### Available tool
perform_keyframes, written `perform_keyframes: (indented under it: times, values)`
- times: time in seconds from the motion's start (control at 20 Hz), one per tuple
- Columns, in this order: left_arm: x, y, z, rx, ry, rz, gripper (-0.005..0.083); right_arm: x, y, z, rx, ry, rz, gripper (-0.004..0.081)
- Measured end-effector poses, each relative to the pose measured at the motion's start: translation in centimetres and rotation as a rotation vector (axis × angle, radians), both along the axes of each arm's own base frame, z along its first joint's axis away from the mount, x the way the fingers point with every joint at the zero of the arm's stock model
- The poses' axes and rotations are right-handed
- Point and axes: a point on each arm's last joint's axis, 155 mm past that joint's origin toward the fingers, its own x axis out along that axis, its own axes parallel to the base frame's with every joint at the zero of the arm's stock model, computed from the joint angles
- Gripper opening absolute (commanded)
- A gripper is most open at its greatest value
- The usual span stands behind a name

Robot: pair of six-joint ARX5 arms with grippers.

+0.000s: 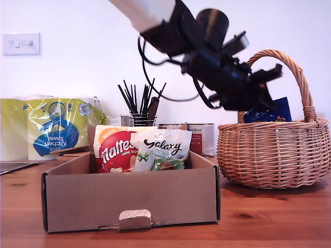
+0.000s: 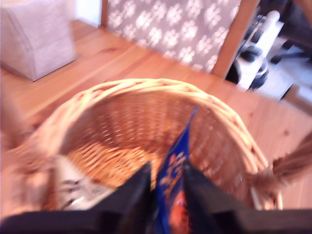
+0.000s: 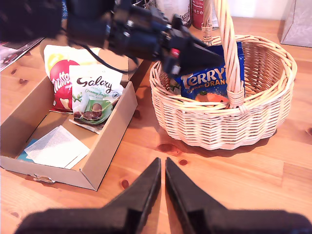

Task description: Move the bags of Easter eggs from the cardboard box on the left into the woven basket on the right side.

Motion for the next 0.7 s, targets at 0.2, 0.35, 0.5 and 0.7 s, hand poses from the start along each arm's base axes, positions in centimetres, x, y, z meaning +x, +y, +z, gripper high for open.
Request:
perform_keyframes:
  times: [0.2, 0.35, 0.5, 0.7]
  values:
    - [-0.6, 3.0, 3.8, 0.078, -0.042, 0.021, -0.0022, 0.0, 0.0, 0.0, 0.0, 0.0, 0.0, -0.0013]
    - [-1.4, 4.7, 5.8, 0.121, -0.058, 0.024, -0.0022, 0.0, 0.0, 0.0, 0.0, 0.0, 0.0, -0.0013]
    - [-2.0, 5.6, 5.6, 0.155, -0.037, 0.018, -0.0022, 0.0, 0.0, 0.0, 0.0, 0.0, 0.0, -0.0013]
    - [-2.8, 7.8, 4.7, 0.199, -0.01, 0.021, -0.0022, 0.0, 0.0, 0.0, 0.0, 0.0, 0.0, -0.0012]
